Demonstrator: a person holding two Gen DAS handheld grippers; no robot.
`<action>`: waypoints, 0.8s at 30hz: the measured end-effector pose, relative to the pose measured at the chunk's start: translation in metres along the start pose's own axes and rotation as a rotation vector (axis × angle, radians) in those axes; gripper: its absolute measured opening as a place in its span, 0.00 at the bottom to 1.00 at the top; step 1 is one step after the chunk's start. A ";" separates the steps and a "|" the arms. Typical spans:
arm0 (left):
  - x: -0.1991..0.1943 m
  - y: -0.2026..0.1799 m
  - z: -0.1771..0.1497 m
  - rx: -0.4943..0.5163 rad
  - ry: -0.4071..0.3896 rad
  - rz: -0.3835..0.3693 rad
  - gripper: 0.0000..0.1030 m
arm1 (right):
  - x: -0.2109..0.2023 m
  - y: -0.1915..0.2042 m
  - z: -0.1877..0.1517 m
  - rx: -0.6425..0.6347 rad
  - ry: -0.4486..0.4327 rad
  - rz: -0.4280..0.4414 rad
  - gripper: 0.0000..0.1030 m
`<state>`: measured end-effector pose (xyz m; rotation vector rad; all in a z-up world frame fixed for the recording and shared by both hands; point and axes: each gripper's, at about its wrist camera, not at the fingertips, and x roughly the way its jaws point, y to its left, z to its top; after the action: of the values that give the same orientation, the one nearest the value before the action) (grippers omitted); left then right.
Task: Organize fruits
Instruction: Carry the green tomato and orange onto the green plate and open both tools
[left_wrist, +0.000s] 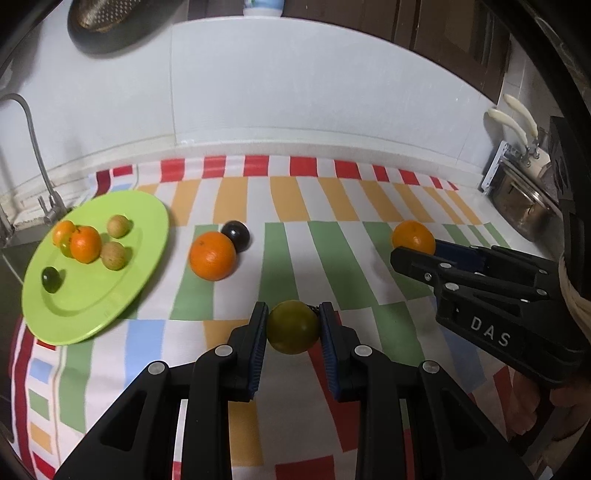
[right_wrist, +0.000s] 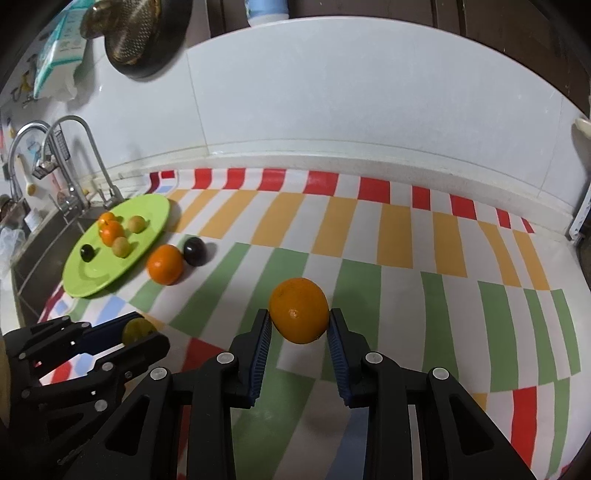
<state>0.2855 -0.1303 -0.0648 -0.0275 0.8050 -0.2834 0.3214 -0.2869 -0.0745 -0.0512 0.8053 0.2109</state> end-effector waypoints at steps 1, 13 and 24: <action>-0.003 0.001 0.001 0.000 -0.006 0.000 0.27 | -0.005 0.003 0.000 -0.002 -0.007 0.001 0.31; -0.051 0.020 -0.001 0.004 -0.080 0.002 0.27 | -0.049 0.041 0.002 -0.031 -0.081 0.013 0.31; -0.087 0.047 -0.004 0.003 -0.128 0.022 0.27 | -0.070 0.081 0.004 -0.038 -0.128 0.044 0.31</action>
<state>0.2367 -0.0618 -0.0123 -0.0338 0.6777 -0.2590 0.2608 -0.2193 -0.0187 -0.0552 0.6751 0.2688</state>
